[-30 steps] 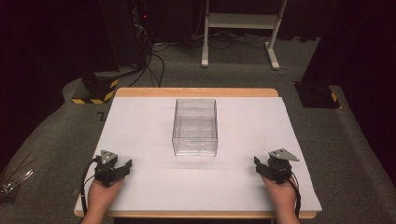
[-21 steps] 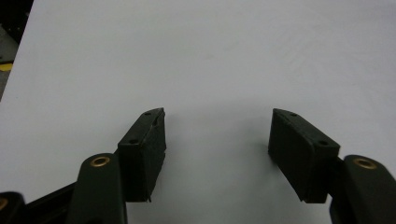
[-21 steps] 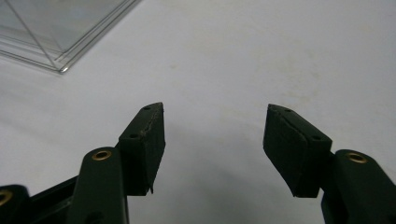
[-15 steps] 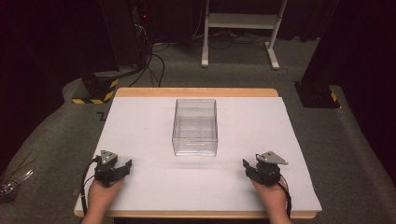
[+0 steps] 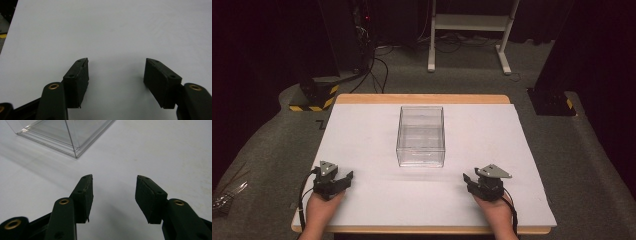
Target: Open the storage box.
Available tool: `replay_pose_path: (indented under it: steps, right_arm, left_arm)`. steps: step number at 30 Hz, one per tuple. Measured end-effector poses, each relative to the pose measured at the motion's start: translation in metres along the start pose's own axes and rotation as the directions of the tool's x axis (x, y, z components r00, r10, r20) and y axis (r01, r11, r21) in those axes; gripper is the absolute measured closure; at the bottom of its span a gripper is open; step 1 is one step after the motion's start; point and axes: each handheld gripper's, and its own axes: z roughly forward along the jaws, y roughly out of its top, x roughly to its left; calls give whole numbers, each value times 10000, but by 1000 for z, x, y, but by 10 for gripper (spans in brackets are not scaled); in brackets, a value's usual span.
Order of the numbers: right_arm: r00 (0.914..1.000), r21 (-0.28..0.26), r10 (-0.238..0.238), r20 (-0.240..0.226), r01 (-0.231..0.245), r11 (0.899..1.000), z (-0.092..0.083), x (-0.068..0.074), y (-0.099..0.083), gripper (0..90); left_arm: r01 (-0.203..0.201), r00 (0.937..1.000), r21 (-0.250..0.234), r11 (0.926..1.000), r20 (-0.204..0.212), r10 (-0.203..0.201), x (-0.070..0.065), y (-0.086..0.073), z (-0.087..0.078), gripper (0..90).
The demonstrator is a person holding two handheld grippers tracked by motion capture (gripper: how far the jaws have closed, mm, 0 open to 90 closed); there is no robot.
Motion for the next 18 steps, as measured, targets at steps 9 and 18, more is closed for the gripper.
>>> replay_pose_path:
  steps: [9, 18]
  right_arm:
    - [9980, -105, -349, -526, 344, 9994, 3, 15, 2, 532]
    - [9942, -309, -589, -901, 563, 9979, 4, 26, 5, 576]
  left_arm:
    - [-229, 9997, -71, 9997, 89, 230, -3, 0, -1, 446]
    - [-216, 9989, -322, 9992, 414, 229, -13, 1, -4, 571]
